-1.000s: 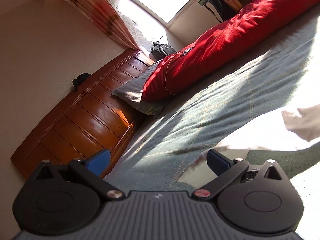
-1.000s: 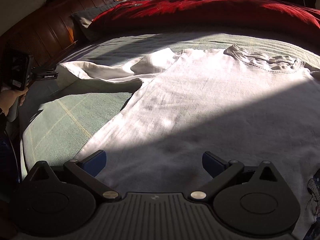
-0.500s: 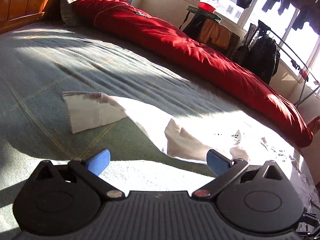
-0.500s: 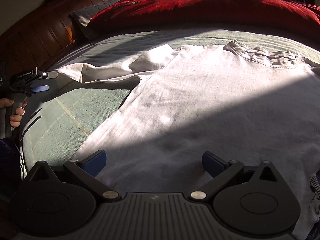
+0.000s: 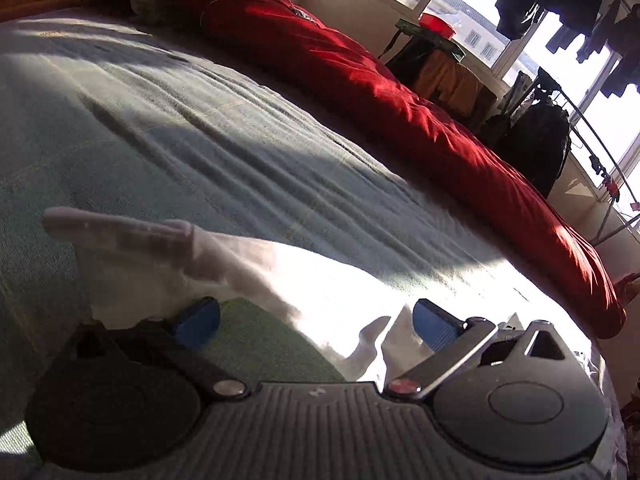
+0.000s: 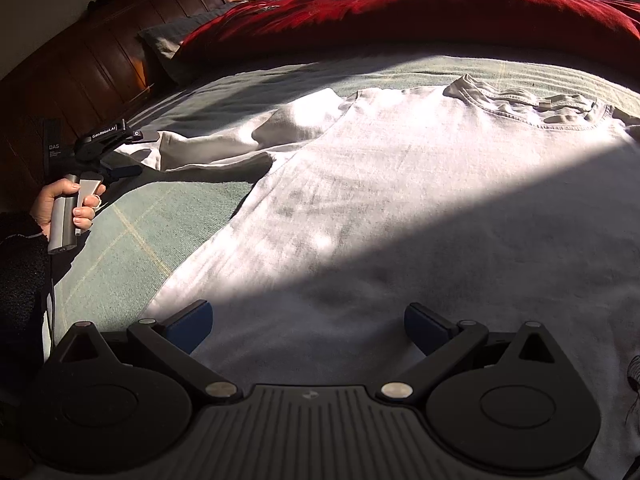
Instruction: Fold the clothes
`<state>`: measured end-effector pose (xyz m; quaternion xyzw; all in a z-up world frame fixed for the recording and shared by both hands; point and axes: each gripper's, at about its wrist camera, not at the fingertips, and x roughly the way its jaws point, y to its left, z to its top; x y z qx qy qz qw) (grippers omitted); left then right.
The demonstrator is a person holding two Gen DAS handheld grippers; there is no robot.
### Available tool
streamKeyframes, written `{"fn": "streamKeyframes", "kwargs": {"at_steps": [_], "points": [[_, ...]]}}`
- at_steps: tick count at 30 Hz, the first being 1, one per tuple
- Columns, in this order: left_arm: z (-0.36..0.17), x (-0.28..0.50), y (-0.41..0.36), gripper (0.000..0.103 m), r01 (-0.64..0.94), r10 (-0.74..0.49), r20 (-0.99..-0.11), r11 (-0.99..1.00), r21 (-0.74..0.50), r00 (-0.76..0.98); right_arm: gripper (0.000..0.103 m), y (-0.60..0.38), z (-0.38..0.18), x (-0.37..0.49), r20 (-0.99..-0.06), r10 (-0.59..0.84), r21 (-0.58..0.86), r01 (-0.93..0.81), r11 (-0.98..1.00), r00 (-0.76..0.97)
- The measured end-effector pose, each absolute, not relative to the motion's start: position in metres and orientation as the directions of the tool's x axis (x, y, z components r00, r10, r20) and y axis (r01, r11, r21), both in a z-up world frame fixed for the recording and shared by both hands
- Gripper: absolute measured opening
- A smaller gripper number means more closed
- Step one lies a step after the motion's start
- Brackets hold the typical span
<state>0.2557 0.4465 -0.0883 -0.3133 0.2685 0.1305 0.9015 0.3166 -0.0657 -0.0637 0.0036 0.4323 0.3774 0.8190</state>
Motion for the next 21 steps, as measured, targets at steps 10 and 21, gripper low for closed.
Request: {"fn": "streamKeyframes", "kwargs": {"at_steps": [10, 21], "points": [[-0.066, 0.257, 0.475, 0.102, -0.442, 0.250, -0.396, 0.726, -0.527, 0.883, 0.103, -0.060, -0.066, 0.315, -0.712, 0.605, 0.294, -0.631, 0.718, 0.357], [-0.025, 0.251, 0.466, 0.102, -0.591, 0.452, -0.508, 0.793, -0.147, 0.733, 0.103, -0.057, -0.065, 0.314, -0.716, 0.594, 0.274, -0.636, 0.721, 0.366]]}}
